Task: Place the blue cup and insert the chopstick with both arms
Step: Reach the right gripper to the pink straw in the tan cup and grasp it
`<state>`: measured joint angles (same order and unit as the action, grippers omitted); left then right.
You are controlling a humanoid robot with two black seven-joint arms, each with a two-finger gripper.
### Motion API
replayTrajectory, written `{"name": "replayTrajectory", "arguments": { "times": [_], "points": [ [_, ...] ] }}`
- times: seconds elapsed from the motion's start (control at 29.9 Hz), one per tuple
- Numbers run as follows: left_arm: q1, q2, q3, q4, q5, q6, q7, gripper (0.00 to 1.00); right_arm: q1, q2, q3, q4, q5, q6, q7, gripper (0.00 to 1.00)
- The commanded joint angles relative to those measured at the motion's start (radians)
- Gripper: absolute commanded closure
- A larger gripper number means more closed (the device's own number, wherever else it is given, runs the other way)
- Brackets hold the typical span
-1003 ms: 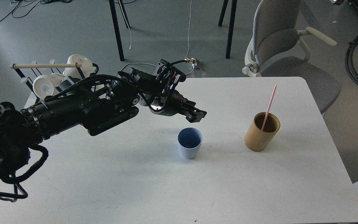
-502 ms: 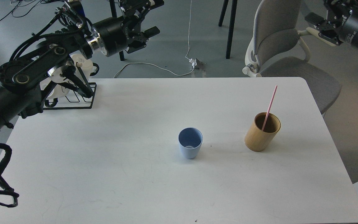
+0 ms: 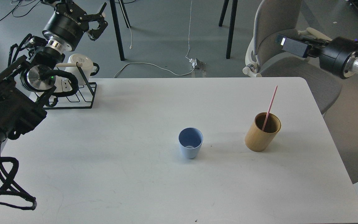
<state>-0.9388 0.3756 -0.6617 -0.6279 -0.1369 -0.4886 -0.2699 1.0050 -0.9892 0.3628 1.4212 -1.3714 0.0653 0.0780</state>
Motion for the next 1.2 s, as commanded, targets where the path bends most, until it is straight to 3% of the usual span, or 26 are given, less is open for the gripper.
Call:
{"name": "replayTrajectory", "arguments": {
  "times": [0.0,0.2,0.47,0.64,0.77,0.87,1.17],
  "points": [
    [0.012,0.000,0.001,0.000,-0.003,0.000,-0.002,0.00,-0.028,-0.005,-0.054,-0.039,-0.040,-0.021,0.005,0.08],
    [0.006,0.002,0.002,-0.003,-0.001,0.000,-0.002,0.00,-0.088,0.064,-0.099,-0.041,-0.066,-0.033,-0.001,0.22],
    [0.009,0.002,0.017,-0.001,0.003,0.000,0.008,0.00,-0.167,0.162,-0.108,-0.126,-0.095,-0.039,-0.006,0.25],
    [0.005,0.000,0.016,-0.001,0.003,0.000,0.008,0.00,-0.187,0.213,-0.108,-0.180,-0.098,-0.042,-0.006,0.37],
    [0.006,0.000,0.016,-0.001,0.003,0.000,0.006,0.00,-0.189,0.215,-0.110,-0.180,-0.098,-0.042,-0.017,0.60],
    [0.006,0.000,0.017,-0.001,0.003,0.000,0.005,0.00,-0.198,0.205,-0.110,-0.177,-0.098,-0.042,-0.017,0.69],
    [0.009,0.006,0.016,0.000,0.006,0.000,0.000,0.00,-0.223,0.211,-0.110,-0.174,-0.100,-0.058,-0.012,0.70]
  ]
}}
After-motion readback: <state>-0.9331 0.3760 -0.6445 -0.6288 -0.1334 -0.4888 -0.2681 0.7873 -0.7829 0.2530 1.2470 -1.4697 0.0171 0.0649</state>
